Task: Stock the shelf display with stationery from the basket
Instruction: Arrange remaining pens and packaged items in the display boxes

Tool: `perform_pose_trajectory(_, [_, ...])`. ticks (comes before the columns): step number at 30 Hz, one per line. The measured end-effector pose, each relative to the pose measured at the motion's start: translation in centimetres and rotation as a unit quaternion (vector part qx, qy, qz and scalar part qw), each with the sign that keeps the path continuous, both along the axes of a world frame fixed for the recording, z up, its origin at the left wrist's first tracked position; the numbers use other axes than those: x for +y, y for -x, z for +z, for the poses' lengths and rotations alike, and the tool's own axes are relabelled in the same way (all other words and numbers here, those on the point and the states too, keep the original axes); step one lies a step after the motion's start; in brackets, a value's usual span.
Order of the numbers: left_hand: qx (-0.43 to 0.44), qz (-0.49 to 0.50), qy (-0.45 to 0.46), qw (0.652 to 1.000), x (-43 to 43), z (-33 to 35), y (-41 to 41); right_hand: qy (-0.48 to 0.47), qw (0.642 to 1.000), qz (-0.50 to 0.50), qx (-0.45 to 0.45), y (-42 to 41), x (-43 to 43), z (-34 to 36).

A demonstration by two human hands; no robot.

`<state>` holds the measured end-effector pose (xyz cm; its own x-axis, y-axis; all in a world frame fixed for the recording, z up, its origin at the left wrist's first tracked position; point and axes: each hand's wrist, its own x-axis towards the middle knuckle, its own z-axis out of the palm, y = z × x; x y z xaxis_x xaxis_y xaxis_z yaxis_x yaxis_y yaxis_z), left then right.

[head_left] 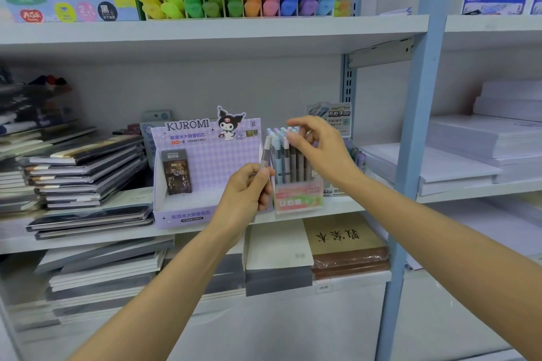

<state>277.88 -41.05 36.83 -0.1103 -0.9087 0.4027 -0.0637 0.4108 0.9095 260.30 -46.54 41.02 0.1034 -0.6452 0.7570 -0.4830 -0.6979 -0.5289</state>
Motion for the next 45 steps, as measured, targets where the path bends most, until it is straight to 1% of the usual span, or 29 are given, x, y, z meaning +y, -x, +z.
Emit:
perform_pose_trajectory(2, [0.002,-0.003,0.006,1.000,0.1,0.1,0.3,-0.039,0.994,0.083,-0.063,0.0,0.9,0.3])
perform_pose_trajectory(3, [-0.002,-0.001,0.012,1.000,0.1,0.2,0.5,-0.067,0.986,0.130,-0.078,-0.1,1.4,0.4])
perform_pose_trajectory(5, [-0.017,0.006,0.032,0.999,0.2,0.4,1.0,-0.104,0.975,0.186,-0.061,-0.3,2.2,0.4])
perform_pose_trajectory(7, [-0.033,0.014,0.061,0.997,0.3,0.6,1.5,-0.107,0.972,0.206,-0.043,-0.2,2.7,0.4])
perform_pose_trajectory(10, [-0.102,0.075,0.123,0.984,0.4,0.6,2.0,-0.098,0.968,0.214,-0.089,0.6,3.0,1.0])
perform_pose_trajectory(12, [-0.172,0.139,0.192,0.956,0.5,0.4,1.8,-0.074,0.967,0.191,-0.150,1.6,2.8,1.6])
perform_pose_trajectory(14, [-0.252,0.161,0.256,0.919,0.5,0.1,1.5,-0.037,0.967,0.155,-0.199,2.6,2.5,2.1])
perform_pose_trajectory(15, [-0.299,0.159,0.268,0.902,0.5,-0.2,1.4,-0.020,0.968,0.138,-0.210,3.0,2.3,2.2])
perform_pose_trajectory(16, [-0.349,0.155,0.268,0.885,0.4,-0.6,1.3,-0.009,0.970,0.124,-0.211,3.3,2.0,2.3])
perform_pose_trajectory(18, [-0.428,0.154,0.253,0.854,0.1,-1.6,1.2,-0.001,0.978,0.094,-0.185,3.6,1.7,2.1])
perform_pose_trajectory(21, [-0.480,0.164,0.250,0.825,-0.2,-2.5,1.1,-0.002,0.992,0.067,-0.108,3.3,1.1,0.9])
perform_pose_trajectory(25, [-0.490,0.168,0.261,0.814,-0.3,-2.7,0.9,0.005,0.998,0.045,-0.035,2.4,0.6,-0.6])
perform_pose_trajectory(31, [-0.500,0.170,0.258,0.809,-0.5,-3.2,0.7,-0.035,0.997,0.069,0.015,2.3,0.2,0.0])
perform_pose_trajectory(34, [-0.497,0.171,0.258,0.811,-0.7,-3.3,0.7,-0.037,0.997,0.063,0.010,1.5,-0.1,-0.2])
perform_pose_trajectory(37, [-0.494,0.172,0.261,0.811,-0.9,-3.5,0.7,-0.010,0.999,0.039,-0.005,0.7,-0.3,-0.7])
perform_pose_trajectory(42, [-0.492,0.170,0.270,0.810,-1.0,-3.7,0.6,0.038,0.997,-0.035,0.055,0.4,-0.8,-1.3])
perform_pose_trajectory(44, [-0.479,0.166,0.272,0.818,-0.9,-3.5,0.6,0.025,0.998,-0.042,0.048,0.4,-0.7,-1.3])
perform_pose_trajectory(45, [-0.460,0.162,0.275,0.829,-0.7,-3.4,0.6,0.019,0.998,-0.042,0.040,0.5,-0.5,-1.2])
